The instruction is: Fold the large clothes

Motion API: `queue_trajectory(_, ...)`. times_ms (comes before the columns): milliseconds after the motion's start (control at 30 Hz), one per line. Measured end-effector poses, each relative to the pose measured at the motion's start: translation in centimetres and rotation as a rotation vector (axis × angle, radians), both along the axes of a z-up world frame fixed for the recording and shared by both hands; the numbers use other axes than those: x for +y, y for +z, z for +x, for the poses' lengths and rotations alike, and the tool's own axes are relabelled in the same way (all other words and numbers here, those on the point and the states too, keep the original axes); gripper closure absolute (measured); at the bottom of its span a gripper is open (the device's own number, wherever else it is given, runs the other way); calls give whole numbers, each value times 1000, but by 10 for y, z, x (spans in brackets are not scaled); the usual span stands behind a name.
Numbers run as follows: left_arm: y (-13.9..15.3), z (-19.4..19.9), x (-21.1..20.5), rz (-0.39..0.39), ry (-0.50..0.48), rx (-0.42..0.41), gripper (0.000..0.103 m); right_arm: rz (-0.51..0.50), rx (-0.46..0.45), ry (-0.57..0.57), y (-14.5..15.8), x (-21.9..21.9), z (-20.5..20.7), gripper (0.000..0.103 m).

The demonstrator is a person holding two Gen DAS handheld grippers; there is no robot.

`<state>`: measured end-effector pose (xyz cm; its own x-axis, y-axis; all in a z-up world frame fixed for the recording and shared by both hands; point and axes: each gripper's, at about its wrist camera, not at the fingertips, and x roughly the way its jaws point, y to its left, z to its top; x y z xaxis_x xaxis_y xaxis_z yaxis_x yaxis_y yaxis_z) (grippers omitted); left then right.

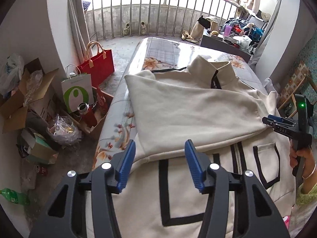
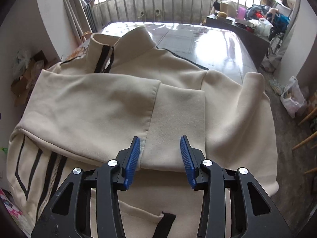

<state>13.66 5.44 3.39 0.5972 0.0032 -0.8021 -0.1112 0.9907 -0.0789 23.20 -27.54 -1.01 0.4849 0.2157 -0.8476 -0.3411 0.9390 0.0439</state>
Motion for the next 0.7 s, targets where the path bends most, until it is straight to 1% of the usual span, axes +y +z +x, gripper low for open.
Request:
queue_trajectory(67,-3,20,-12,16,-23,-3,42,31,-18,-13,10,-3,-11,53)
queue_trajectory(100,-7,30,-18,18,-42,-3,37,48,-12,-15,12,-5,-18,47)
queue_trajectory(133,-13,40,-23,28,-56,3,36,58,-4,-21,12,-5,-24,42)
queue_trajectory(167,-20,50,-29,46,-62,13,34,55,5,-26,10,-5,-27,40)
queue_trajectory(267,-46,73,-47,104,-90,41,34,24,16,-25,3,-1,-44,33)
queue_trajectory(333,-64,84,-59,156,-108,63,34,-26,12,-25,-4,3,-52,28)
queue_trajectory(400,-78,90,-66,205,-115,80,34,-52,17,-11,-11,7,-57,23)
queue_trajectory(467,-89,92,-69,215,-115,91,33,-71,34,-8,-18,9,-57,17)
queue_trajectory(533,-91,89,-69,218,-98,57,28,-98,50,-18,-25,10,-57,12)
queue_trajectory(567,-92,89,-68,226,-97,53,25,-102,53,-22,-27,10,-57,10)
queue_trajectory(633,-94,87,-66,231,-98,38,22,-87,59,-39,-28,8,-56,8)
queue_trajectory(700,-96,87,-64,231,-97,30,17,-47,83,-61,-29,2,-54,8)
